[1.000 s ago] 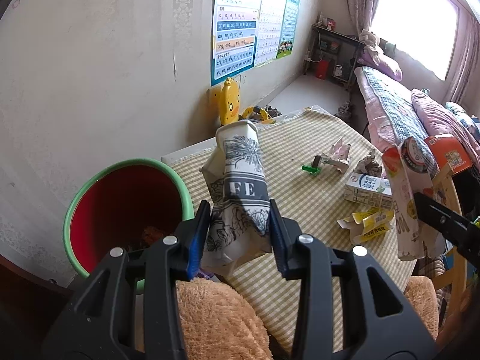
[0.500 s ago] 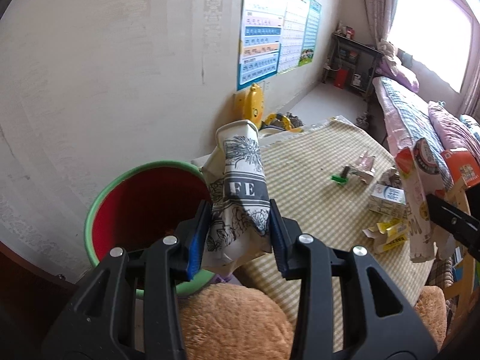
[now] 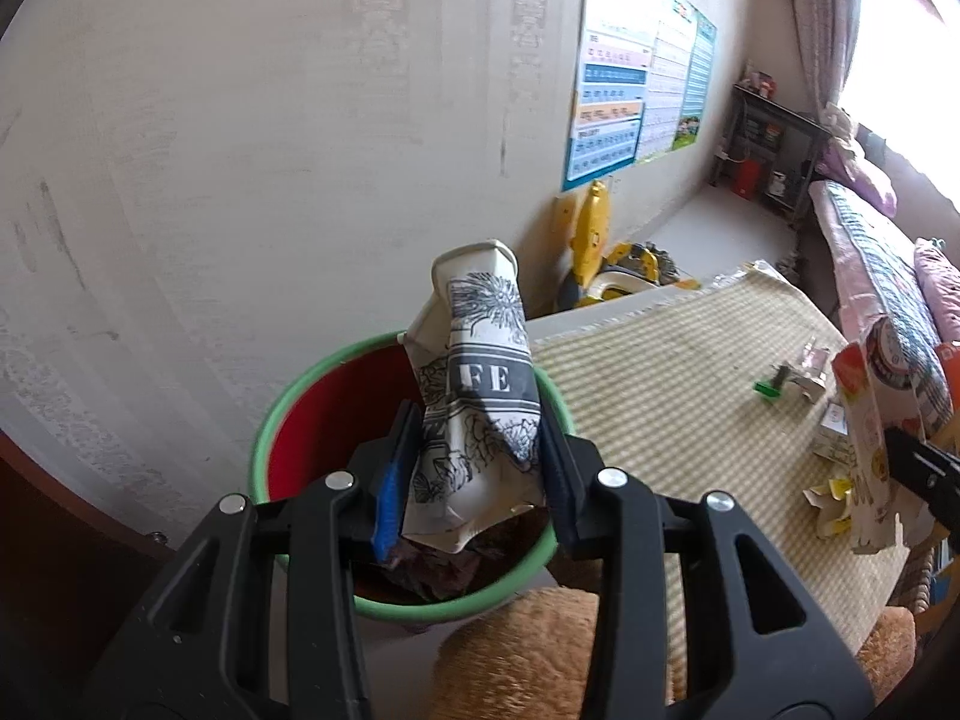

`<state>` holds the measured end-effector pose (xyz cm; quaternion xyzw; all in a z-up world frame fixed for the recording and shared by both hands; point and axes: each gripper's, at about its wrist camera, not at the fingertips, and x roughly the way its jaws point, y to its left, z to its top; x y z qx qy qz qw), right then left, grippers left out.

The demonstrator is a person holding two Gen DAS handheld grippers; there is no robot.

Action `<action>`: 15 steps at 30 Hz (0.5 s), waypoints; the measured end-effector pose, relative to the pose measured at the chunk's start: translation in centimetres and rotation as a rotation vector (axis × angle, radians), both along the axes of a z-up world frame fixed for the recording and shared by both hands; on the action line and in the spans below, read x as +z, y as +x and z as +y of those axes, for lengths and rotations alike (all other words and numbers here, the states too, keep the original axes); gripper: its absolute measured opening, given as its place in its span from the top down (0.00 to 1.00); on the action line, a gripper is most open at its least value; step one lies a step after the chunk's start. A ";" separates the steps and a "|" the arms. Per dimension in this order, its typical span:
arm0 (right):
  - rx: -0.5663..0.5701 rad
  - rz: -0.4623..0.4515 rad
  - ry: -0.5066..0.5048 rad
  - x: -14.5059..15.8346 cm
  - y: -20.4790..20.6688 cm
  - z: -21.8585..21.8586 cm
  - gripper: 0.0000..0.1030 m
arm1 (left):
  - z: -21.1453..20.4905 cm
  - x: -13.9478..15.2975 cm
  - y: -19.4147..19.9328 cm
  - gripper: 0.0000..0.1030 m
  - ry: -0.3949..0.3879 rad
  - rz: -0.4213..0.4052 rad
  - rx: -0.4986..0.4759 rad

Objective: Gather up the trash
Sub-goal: 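Carry the cup and pink carton over the bucket and open both tools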

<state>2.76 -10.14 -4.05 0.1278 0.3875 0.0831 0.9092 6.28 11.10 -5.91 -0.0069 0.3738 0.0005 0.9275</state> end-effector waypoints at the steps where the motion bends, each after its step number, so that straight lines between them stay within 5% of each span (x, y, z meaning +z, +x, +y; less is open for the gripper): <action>1: 0.007 0.003 -0.001 -0.1 0.1 0.3 0.78 | 0.2 0.0 0.1 0.64 0.003 -0.001 0.005; 15: 0.090 0.028 -0.019 -1.0 3.6 4.4 0.77 | 3.2 -1.8 1.4 0.64 -0.015 0.048 0.050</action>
